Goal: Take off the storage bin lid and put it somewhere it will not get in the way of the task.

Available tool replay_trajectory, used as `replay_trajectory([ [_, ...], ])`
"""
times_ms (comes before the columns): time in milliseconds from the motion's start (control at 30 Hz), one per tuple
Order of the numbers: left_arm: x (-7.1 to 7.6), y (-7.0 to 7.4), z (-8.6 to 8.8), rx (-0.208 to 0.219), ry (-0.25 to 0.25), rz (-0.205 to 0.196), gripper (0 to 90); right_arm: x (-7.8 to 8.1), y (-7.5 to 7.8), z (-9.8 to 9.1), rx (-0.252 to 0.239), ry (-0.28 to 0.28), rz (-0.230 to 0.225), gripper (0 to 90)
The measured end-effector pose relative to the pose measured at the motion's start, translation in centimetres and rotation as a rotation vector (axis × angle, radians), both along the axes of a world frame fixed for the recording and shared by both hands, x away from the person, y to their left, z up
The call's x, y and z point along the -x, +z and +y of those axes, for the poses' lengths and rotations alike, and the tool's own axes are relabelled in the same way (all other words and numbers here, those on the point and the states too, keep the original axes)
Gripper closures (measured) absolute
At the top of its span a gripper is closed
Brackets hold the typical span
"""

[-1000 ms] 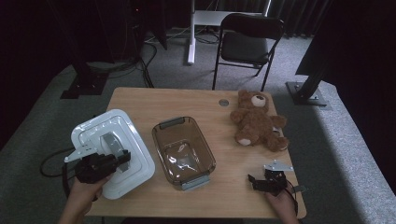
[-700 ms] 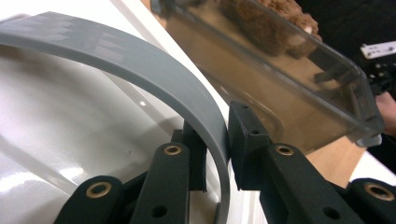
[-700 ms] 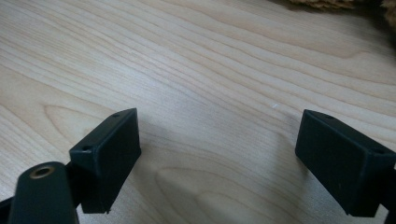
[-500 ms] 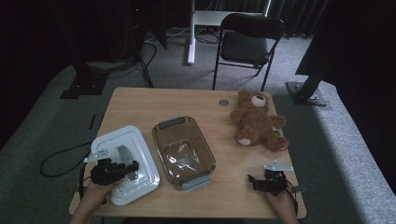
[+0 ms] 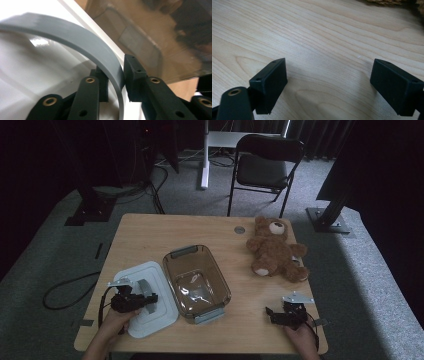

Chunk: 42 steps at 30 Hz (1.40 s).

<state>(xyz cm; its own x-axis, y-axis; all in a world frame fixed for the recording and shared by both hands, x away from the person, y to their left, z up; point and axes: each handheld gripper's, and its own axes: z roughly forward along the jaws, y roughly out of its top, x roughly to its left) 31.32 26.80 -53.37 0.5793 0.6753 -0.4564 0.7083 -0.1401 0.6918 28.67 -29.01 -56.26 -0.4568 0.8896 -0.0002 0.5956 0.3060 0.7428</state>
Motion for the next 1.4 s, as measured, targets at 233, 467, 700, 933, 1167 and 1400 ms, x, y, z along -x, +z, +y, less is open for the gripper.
replay_trajectory([
  [233,-0.3,-0.9,-0.3,-0.086,0.054,-0.001,58.8,0.0,0.0,0.0,0.000,0.000,0.000,13.2],
  [467,0.3,-0.4,0.2,-0.148,0.096,-0.065,41.2,0.0,0.0,0.0,0.000,0.000,0.000,13.2],
  [700,0.9,-0.3,0.6,-0.169,0.113,-0.095,32.3,0.0,0.0,0.0,0.000,0.000,0.000,13.2],
  [933,1.6,0.0,1.2,-0.189,0.137,-0.108,22.0,0.0,0.0,0.0,0.000,0.000,0.000,13.2],
  [1167,2.5,0.3,2.1,-0.207,0.154,-0.122,12.6,0.0,0.0,0.0,0.000,0.000,0.000,13.2],
  [1400,3.7,0.4,2.7,-0.261,0.191,-0.160,9.5,0.0,0.0,0.0,0.000,0.000,0.000,13.2],
])
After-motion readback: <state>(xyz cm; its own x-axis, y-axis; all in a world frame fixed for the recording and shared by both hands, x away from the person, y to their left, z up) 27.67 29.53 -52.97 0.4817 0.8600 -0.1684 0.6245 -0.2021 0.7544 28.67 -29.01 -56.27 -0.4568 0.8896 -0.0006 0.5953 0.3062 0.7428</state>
